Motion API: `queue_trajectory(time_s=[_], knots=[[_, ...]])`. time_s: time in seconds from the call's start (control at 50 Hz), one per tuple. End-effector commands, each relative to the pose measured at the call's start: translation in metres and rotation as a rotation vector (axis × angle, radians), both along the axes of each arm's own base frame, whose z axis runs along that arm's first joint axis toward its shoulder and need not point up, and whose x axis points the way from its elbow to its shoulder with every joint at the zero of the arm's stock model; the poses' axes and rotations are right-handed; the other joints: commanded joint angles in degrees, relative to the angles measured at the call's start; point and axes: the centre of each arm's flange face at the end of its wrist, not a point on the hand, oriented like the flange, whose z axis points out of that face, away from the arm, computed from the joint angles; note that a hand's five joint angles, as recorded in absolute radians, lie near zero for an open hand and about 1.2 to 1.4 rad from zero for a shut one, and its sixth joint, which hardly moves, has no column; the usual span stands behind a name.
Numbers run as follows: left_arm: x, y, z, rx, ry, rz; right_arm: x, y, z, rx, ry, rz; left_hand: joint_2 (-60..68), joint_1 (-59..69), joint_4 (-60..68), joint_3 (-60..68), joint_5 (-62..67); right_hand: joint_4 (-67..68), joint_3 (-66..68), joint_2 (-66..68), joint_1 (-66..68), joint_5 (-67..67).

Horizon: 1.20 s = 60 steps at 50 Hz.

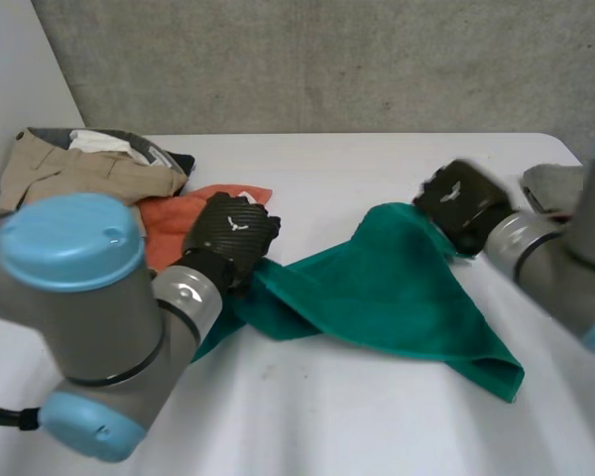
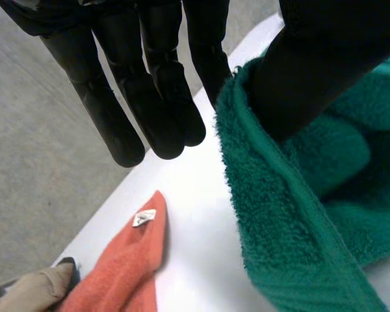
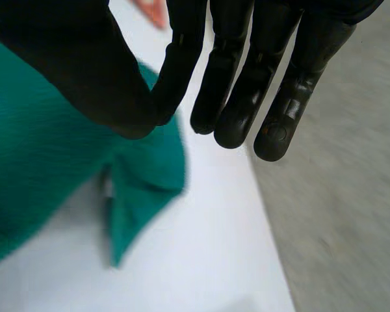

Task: Fold the laundry.

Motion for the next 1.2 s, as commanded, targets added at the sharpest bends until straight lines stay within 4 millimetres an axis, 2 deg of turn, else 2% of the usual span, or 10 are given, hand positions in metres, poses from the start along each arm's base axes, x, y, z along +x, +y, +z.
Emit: queue_trajectory(time_s=[0.02,0.12,0.22,0.42,0.54,0.82,0.88,0.96,1.08,1.2], knots=[[-0.003,-0.016,-0.008,0.005,-0.008,0.020,0.016,0.015,-0.029,0.117,-0.030,0.017,11.4,14.6,11.3,11.8,13.9,-21.0,-21.0,-20.8,-11.0,-20.6],[0.005,-0.024,-0.011,0.012,-0.015,0.050,-0.017,0.010,0.002,0.275,-0.363,-0.201,11.4,14.6,11.3,11.8,13.9,-39.0,-39.0,-38.8,-29.0,-38.6],[0.006,-0.028,-0.007,0.000,-0.008,0.056,-0.047,0.026,0.026,0.340,-0.560,-0.303,11.4,14.6,11.3,11.8,13.9,-41.2,-41.2,-41.0,-31.2,-40.8],[0.017,-0.045,-0.012,0.006,-0.012,0.100,-0.109,0.046,-0.018,0.488,-0.482,-0.540,11.4,14.6,11.3,11.8,13.9,-40.9,-40.8,-40.7,-30.9,-40.5],[0.016,-0.049,-0.016,0.002,-0.010,0.106,-0.107,0.061,-0.043,0.568,-0.483,-0.486,11.4,14.6,11.3,11.8,13.9,-38.4,-38.3,-38.2,-28.4,-38.0],[0.018,-0.051,-0.016,0.004,-0.010,0.114,-0.103,0.048,-0.086,0.596,-0.476,-0.467,11.4,14.6,11.3,11.8,13.9,-31.6,-31.6,-31.4,-21.7,-31.2],[0.019,-0.050,-0.016,0.006,-0.012,0.116,-0.104,0.043,-0.089,0.563,-0.477,-0.476,11.4,14.6,11.3,11.8,13.9,-23.1,-23.0,-22.9,-13.1,-22.7],[0.019,-0.049,-0.017,0.009,-0.014,0.114,-0.102,0.035,-0.091,0.507,-0.477,-0.467,11.4,14.6,11.3,11.8,13.9,13.9,13.9,14.1,23.8,14.3],[0.021,-0.043,-0.013,0.015,-0.013,0.112,-0.105,0.026,-0.078,0.434,-0.484,-0.475,11.4,14.6,11.3,11.8,13.9,15.1,15.1,15.3,25.1,15.5],[0.031,-0.024,0.018,-0.035,0.028,0.107,-0.105,0.025,-0.014,0.240,-0.468,-0.418,11.4,14.6,11.3,11.8,13.9,15.1,15.1,15.3,25.1,15.5]])
